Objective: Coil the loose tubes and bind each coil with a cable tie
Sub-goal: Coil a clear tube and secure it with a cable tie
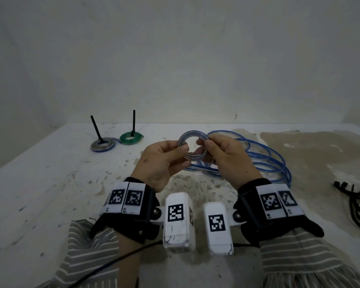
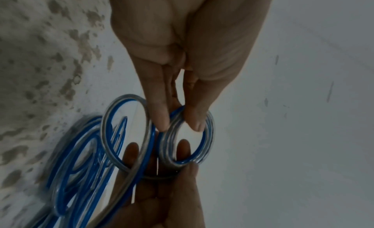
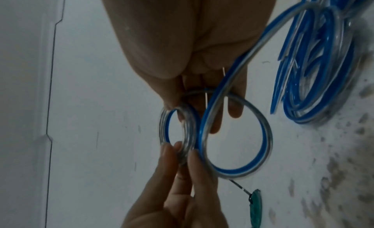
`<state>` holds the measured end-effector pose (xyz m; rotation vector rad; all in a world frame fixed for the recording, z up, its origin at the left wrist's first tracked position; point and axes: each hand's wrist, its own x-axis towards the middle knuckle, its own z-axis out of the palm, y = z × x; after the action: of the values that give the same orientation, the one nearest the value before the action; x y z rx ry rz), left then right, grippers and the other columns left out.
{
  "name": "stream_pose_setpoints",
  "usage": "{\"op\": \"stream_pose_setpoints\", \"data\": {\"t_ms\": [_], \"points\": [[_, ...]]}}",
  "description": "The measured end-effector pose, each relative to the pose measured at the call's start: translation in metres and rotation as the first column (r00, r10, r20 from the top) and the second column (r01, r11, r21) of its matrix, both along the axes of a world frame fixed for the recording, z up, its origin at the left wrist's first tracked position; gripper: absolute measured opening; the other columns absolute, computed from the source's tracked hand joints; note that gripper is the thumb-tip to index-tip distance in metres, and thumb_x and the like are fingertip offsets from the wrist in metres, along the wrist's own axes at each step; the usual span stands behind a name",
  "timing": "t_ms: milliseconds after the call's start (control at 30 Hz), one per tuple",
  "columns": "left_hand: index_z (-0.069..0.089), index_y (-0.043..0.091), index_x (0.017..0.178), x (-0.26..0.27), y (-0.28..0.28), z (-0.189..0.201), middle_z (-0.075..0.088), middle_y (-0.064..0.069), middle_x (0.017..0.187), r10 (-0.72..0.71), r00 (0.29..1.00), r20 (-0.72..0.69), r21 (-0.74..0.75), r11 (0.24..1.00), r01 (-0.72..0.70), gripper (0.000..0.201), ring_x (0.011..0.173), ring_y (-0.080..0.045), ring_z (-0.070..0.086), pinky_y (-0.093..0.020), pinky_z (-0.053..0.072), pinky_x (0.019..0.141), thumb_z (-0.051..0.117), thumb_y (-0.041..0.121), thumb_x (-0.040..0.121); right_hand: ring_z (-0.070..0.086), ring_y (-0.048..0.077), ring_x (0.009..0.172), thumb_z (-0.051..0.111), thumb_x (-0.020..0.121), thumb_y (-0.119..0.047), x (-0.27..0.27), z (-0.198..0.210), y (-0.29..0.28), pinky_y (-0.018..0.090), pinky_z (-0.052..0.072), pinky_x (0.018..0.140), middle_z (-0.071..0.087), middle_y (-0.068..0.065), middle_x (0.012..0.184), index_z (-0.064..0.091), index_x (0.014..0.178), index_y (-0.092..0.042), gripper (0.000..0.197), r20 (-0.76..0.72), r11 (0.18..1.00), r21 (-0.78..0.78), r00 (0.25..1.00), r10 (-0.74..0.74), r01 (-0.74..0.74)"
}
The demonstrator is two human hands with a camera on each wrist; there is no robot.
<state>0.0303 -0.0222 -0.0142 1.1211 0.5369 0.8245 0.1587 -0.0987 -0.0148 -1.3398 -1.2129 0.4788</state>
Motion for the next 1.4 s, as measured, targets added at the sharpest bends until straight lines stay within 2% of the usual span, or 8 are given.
{"op": "stream_pose_setpoints", "data": {"t_ms": [200, 433, 700, 833, 933, 1033, 1200, 1400], "points": [[0.066, 0.014, 0.078, -0.001, -0.006, -0.003, 0.068, -0.001, 0.076, -0.005, 0.947, -0.322, 0.271, 0.958, 0.097, 0.009, 0.071, -0.011, 0.065, -0.018, 0.052, 0.057, 0.069, 0.006, 0.077, 0.046, 0.009, 0.056, 0.045, 0.094, -0.008, 0.006, 0.002, -0.005, 0.023, 0.04, 0.058, 0.051, -0.003, 0.06, 0.056, 0.067, -0.023, 0.032, 0.185, 0.994, 0.09, 0.979, -0.081, 0.065], [0.069, 0.017, 0.084, -0.016, -0.003, 0.009, 0.067, -0.008, 0.071, 0.052, 0.946, -0.319, 0.48, 0.87, 0.113, 0.018, 0.061, -0.011, 0.065, -0.021, 0.055, 0.058, 0.07, 0.001, 0.075, 0.054, 0.004, 0.064, 0.049, 0.093, -0.011, 0.001, 0.001, -0.008, 0.012, 0.044, 0.063, 0.059, -0.009, 0.066, 0.061, 0.086, -0.019, 0.016, 0.355, 0.999, 0.031, 0.935, -0.017, 0.007], [0.062, 0.009, 0.081, -0.006, -0.008, 0.008, 0.063, -0.009, 0.074, 0.162, 0.984, -0.072, 0.311, 0.941, -0.132, 0.01, 0.059, -0.007, 0.064, -0.018, 0.054, 0.058, 0.064, -0.001, 0.08, 0.063, 0.013, 0.073, 0.048, 0.094, -0.009, 0.007, 0.002, -0.009, 0.033, 0.056, 0.076, 0.067, 0.001, 0.078, 0.064, 0.086, -0.019, 0.02, 0.078, 0.999, 0.028, 0.997, 0.017, -0.02], [0.058, 0.007, 0.08, 0.004, -0.011, -0.001, 0.063, -0.008, 0.078, 0.071, 0.997, 0.018, 0.135, 0.988, -0.073, 0.01, 0.066, -0.009, 0.066, -0.018, 0.055, 0.062, 0.057, -0.002, 0.084, 0.063, 0.008, 0.073, 0.044, 0.094, -0.004, 0.0, 0.002, -0.007, 0.029, 0.055, 0.074, 0.066, -0.002, 0.081, 0.06, 0.094, -0.018, 0.022, -0.121, 0.996, 0.057, 0.99, 0.073, -0.066], [0.061, 0.009, 0.077, 0.004, -0.008, -0.007, 0.064, -0.01, 0.081, 0.055, 0.994, -0.099, 0.195, 0.98, -0.034, 0.009, 0.075, -0.015, 0.065, -0.023, 0.056, 0.069, 0.062, 0.001, 0.082, 0.062, 0.009, 0.072, 0.044, 0.093, 0.001, 0.0, 0.002, -0.008, 0.026, 0.054, 0.077, 0.063, 0.002, 0.077, 0.061, 0.092, -0.016, 0.024, -0.166, 0.993, 0.1, 0.983, 0.076, -0.06], [0.066, 0.017, 0.079, 0.0, -0.003, -0.008, 0.066, -0.005, 0.078, 0.189, 0.946, -0.264, 0.452, 0.891, -0.052, 0.014, 0.075, -0.014, 0.062, -0.027, 0.054, 0.071, 0.07, 0.004, 0.076, 0.06, 0.007, 0.071, 0.047, 0.092, 0.0, 0.002, 0.0, -0.01, 0.029, 0.054, 0.078, 0.063, -0.001, 0.073, 0.063, 0.09, -0.021, 0.026, -0.039, 0.996, 0.081, 0.998, 0.048, -0.045], [0.069, 0.019, 0.102, -0.012, 0.001, 0.004, 0.066, 0.011, 0.078, 0.343, 0.908, -0.24, 0.756, 0.652, -0.046, 0.028, 0.069, 0.005, 0.062, -0.009, 0.049, 0.072, 0.072, 0.009, 0.076, 0.062, 0.004, 0.075, 0.054, 0.089, -0.004, 0.0, -0.003, -0.008, 0.023, 0.052, 0.077, 0.066, -0.005, 0.077, 0.069, 0.102, -0.012, 0.021, 0.277, 0.999, 0.048, 0.96, -0.033, 0.021], [0.071, 0.017, 0.083, -0.015, 0.0, 0.004, 0.065, 0.007, 0.069, 0.383, 0.837, -0.391, 0.792, 0.603, 0.094, 0.005, 0.063, -0.014, 0.064, -0.03, 0.054, 0.068, 0.071, 0.014, 0.078, 0.061, -0.001, 0.08, 0.058, 0.088, -0.007, -0.003, -0.006, -0.005, 0.012, 0.049, 0.077, 0.068, -0.001, 0.091, 0.068, 0.105, -0.01, 0.02, 0.319, 0.996, 0.057, 0.944, -0.082, 0.068]]}}
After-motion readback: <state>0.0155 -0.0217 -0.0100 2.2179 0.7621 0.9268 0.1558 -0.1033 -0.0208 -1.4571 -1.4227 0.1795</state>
